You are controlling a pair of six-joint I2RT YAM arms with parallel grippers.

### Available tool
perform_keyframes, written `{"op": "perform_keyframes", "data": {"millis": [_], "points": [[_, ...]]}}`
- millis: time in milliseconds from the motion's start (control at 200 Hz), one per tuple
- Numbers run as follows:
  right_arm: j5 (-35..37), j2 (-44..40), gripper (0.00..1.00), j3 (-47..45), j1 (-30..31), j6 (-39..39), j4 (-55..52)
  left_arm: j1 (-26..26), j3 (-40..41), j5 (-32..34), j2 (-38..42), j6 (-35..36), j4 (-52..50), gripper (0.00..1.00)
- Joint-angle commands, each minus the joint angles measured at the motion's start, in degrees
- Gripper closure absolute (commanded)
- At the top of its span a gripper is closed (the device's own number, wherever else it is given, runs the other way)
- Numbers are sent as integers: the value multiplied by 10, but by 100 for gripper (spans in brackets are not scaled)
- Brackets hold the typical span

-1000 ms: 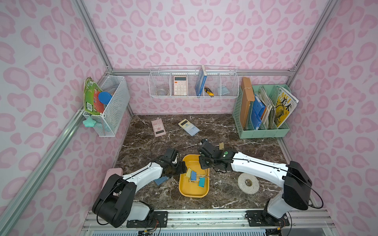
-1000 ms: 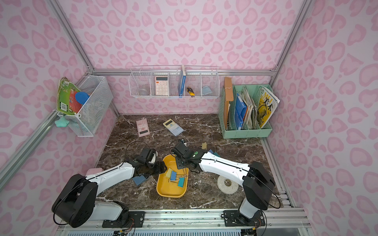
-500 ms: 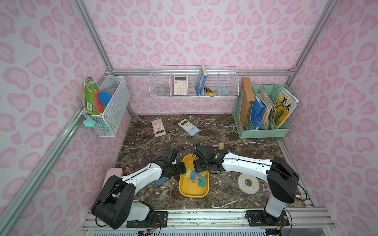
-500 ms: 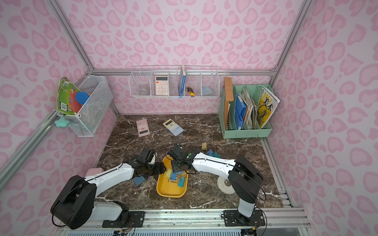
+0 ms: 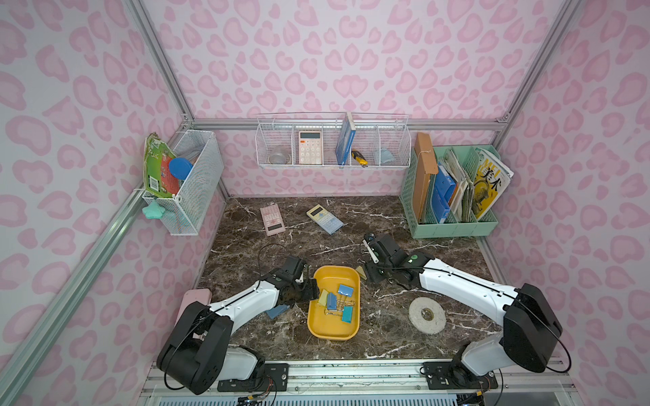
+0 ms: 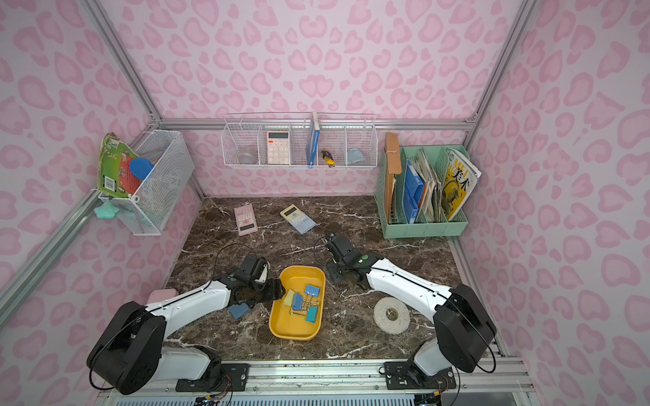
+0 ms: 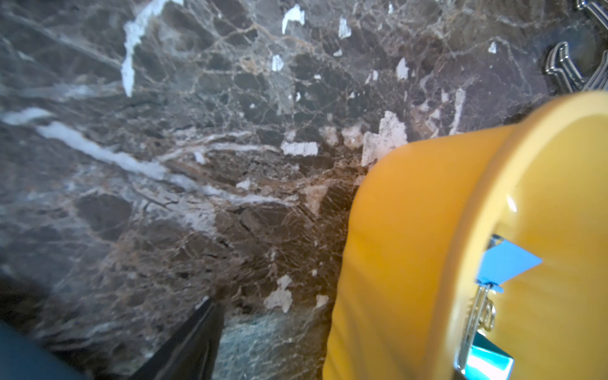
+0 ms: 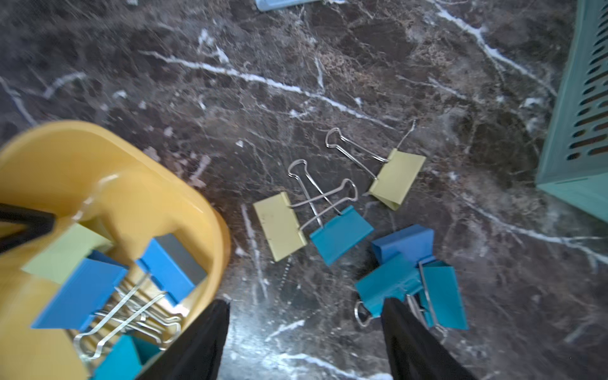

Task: Put the binder clips in the storage box
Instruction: Place the binder clip in the storage box, then pick up the binder clip at the center of the board.

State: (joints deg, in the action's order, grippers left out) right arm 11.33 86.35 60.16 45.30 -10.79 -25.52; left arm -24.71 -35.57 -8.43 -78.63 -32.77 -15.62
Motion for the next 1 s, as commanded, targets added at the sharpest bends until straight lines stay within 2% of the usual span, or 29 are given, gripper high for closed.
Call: {"op": "perform_keyframes", "data": {"millis": [0,160,265,390,510,996], "points": [[15,11,24,1,-14,154,-13,0,-2,-6,-6,5,-11,23],[33,14,26,-23,-32,243,21,0,-4,-10,-9,7,-10,23],[-31,4,25,-36,-79,265,23,1,-3,-11,-5,6,-11,22],[-55,-18,26,-64,-96,305,46,0,0,-9,-2,6,-12,22],[-106,-11,24,-68,-114,307,53,0,1,-9,-4,6,-10,22],[-102,19,22,-99,-150,306,77,0,-5,-10,-20,9,-8,22]]}}
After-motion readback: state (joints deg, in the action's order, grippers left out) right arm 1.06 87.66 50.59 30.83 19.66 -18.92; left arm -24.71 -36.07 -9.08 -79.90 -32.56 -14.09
